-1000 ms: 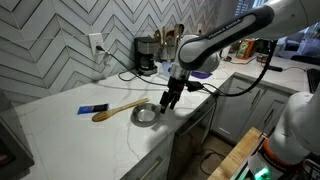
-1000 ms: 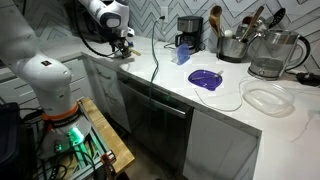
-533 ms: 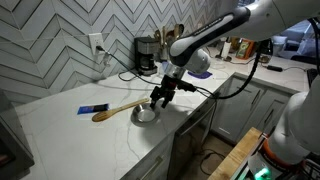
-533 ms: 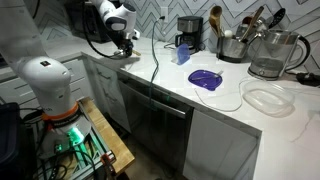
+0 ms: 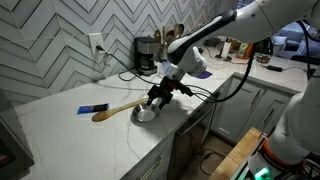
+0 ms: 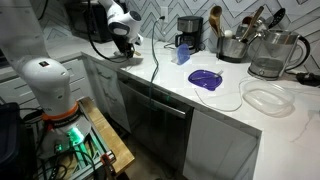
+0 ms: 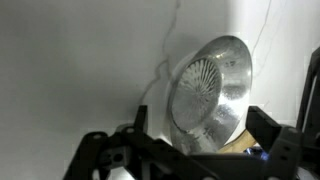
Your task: Pick up the silver bowl and put it on the right side of the kitchen counter
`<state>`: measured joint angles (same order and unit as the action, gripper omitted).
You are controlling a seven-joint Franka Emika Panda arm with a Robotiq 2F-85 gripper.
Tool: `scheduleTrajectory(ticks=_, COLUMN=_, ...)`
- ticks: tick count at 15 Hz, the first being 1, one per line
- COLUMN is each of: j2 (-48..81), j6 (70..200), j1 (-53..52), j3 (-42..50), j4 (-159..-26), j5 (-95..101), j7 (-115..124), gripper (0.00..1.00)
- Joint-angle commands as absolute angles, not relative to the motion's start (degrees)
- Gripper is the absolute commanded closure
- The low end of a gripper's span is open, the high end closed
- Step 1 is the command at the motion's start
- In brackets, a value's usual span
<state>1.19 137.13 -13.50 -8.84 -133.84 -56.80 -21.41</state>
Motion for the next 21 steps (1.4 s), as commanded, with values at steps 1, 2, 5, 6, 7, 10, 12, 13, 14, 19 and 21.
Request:
scheduleTrajectory(ticks=1, j2=2.37, j6=136.61, j1=-12.50, j3=-9.93, j4=-133.54, j5=-61.61, j7=-25.71, gripper=0.00)
scheduleTrajectory(ticks=2, j2=2.51, j6=136.56, j1=-12.49, j3=-10.02, j4=-133.53, j5=-62.24, j7=-26.34, gripper=0.00)
scheduleTrajectory(ticks=5, j2=2.69, j6=137.06, j1=-12.50, j3=-10.21, j4=-133.74, j5=-63.35, j7=-28.13, gripper=0.34)
scheduleTrajectory(ticks=6, j2=2.73, j6=137.22, j1=-12.53, j3=-10.25, j4=-133.83, j5=-63.33, j7=-28.53, gripper=0.42)
scheduleTrajectory(ticks=7, j2=2.80, j6=137.11, j1=-12.50, j3=-10.28, j4=-133.85, j5=-63.57, j7=-29.07, gripper=0.51)
scheduleTrajectory(ticks=10, j2=2.87, j6=137.23, j1=-12.45, j3=-10.30, j4=-134.03, j5=-63.82, j7=-30.19, gripper=0.69)
scheduleTrajectory(ticks=12, j2=2.81, j6=137.20, j1=-12.37, j3=-10.27, j4=-134.10, j5=-64.01, j7=-30.86, gripper=0.85)
scheduleTrajectory(ticks=13, j2=2.77, j6=137.20, j1=-12.33, j3=-10.26, j4=-134.13, j5=-64.01, j7=-31.04, gripper=0.90)
scheduleTrajectory(ticks=14, j2=2.68, j6=137.11, j1=-12.29, j3=-10.25, j4=-134.16, j5=-64.06, j7=-31.21, gripper=1.00)
scheduleTrajectory(ticks=19, j2=1.74, j6=135.20, j1=-12.16, j3=-10.32, j4=-134.00, j5=-64.95, j7=-32.50, gripper=1.00)
scheduleTrajectory(ticks=21, j2=0.79, j6=133.31, j1=-11.95, j3=-10.21, j4=-133.72, j5=-65.26, j7=-32.07, gripper=1.00)
